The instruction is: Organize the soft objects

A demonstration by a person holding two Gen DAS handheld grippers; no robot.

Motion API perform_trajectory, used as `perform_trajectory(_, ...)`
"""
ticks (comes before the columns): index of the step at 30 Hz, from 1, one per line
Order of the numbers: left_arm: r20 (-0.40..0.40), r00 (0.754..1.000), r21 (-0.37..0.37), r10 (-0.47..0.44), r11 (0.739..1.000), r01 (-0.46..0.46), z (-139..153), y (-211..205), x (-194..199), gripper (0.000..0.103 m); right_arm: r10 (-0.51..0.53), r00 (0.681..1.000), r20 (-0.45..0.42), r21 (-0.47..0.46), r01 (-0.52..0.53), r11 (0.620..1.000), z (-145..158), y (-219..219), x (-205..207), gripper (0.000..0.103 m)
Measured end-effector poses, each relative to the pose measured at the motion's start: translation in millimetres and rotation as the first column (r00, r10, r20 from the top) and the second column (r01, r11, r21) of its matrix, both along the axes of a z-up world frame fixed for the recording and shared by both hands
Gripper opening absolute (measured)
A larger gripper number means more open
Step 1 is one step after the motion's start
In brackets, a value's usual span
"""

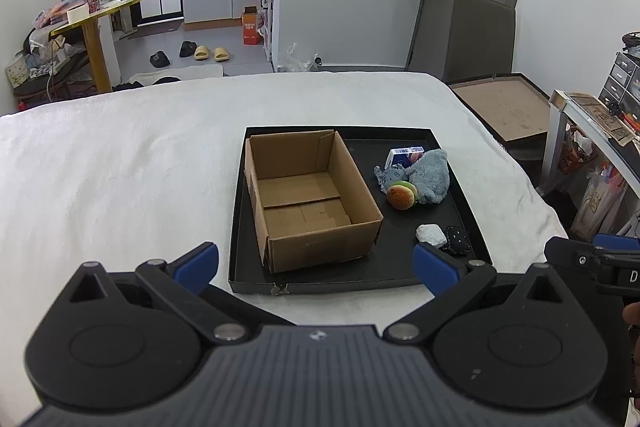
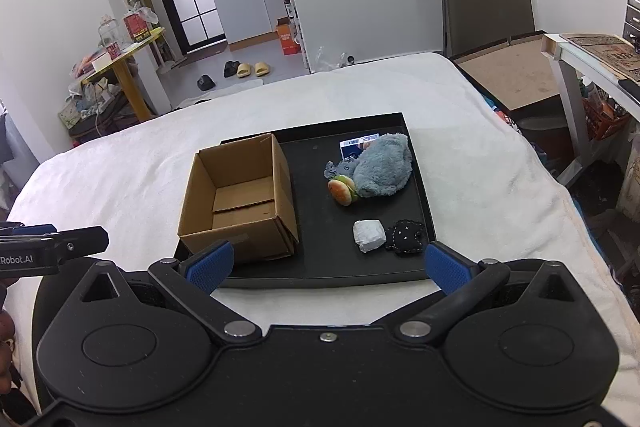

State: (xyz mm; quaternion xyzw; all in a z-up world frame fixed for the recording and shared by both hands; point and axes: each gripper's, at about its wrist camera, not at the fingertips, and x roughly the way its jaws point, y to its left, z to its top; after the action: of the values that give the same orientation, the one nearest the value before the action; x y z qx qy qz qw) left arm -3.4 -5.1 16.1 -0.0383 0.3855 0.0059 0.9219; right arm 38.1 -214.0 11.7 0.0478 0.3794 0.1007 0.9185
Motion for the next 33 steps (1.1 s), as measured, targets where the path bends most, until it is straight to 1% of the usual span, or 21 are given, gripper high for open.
perform_trajectory(13, 0.009, 1.0, -0.006, 0.0, 1.0, 0.0, -3.5, 1.4, -1.2, 0.103, 0.001, 1.0, 0.007, -0.02, -0.001, 1.0, 0.7, 3.4, -2.4, 0.103)
perform_trajectory(33, 0.015, 1.0, -0.008, 0.001, 1.0, -0.001, -0.7, 1.8, -2.6, 0.103, -0.005, 1.0, 0.016, -0.016, 0.005, 1.0, 0.5, 0.9, -2.4, 0.103)
